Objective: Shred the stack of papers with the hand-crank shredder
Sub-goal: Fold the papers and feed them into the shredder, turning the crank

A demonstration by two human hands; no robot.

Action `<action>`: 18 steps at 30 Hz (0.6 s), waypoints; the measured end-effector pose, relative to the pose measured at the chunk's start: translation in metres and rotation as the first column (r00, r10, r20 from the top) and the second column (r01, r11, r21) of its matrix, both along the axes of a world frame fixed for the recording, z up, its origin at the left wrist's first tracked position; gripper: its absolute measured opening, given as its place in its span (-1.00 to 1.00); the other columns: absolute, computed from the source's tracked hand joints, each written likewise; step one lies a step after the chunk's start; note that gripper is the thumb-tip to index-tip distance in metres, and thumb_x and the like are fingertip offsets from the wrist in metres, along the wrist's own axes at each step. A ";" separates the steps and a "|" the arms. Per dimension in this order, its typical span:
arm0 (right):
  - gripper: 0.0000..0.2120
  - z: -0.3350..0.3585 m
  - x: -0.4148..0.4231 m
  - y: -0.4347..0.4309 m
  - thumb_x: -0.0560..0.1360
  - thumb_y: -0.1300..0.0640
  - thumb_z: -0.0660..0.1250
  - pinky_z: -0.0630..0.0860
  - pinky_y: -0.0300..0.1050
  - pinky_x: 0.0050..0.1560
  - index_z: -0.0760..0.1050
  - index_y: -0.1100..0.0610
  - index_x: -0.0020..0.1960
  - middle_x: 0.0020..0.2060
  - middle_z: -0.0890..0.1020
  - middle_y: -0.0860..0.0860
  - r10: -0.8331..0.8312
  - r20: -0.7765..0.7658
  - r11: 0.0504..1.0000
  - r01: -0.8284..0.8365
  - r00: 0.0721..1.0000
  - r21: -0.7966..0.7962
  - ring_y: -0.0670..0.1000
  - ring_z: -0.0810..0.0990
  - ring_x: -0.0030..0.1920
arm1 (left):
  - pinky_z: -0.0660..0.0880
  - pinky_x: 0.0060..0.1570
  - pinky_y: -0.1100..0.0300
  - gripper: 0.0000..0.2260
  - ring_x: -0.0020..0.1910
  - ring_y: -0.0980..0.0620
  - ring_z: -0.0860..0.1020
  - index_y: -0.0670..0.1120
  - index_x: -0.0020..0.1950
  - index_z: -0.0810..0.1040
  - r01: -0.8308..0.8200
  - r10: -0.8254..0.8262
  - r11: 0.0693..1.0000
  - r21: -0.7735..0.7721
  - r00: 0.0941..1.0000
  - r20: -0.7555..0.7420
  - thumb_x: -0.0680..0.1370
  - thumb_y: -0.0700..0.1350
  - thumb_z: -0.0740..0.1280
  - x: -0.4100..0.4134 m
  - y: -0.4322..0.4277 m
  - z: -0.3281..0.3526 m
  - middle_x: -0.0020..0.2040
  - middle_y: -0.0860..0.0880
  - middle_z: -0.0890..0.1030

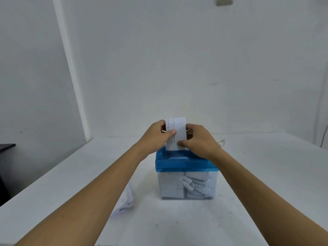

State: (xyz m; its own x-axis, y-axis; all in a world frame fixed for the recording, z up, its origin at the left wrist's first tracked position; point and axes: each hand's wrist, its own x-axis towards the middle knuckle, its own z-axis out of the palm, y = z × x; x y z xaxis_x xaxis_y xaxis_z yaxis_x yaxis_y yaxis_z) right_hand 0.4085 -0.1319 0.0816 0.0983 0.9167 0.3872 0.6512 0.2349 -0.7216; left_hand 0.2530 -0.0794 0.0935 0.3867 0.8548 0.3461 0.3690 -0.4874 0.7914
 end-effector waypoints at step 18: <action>-0.70 -0.004 0.004 0.000 0.45 0.11 0.52 0.60 -0.27 -0.04 0.58 0.08 0.15 0.02 0.70 -0.04 -0.028 0.024 1.000 0.028 0.999 -0.010 -0.05 0.67 -0.03 | 0.50 0.04 0.34 -0.62 0.11 0.14 0.57 -0.02 0.42 0.50 0.063 -0.043 0.995 0.081 0.972 -0.230 0.60 -0.11 0.40 -0.022 -0.006 -0.017 0.18 0.06 0.62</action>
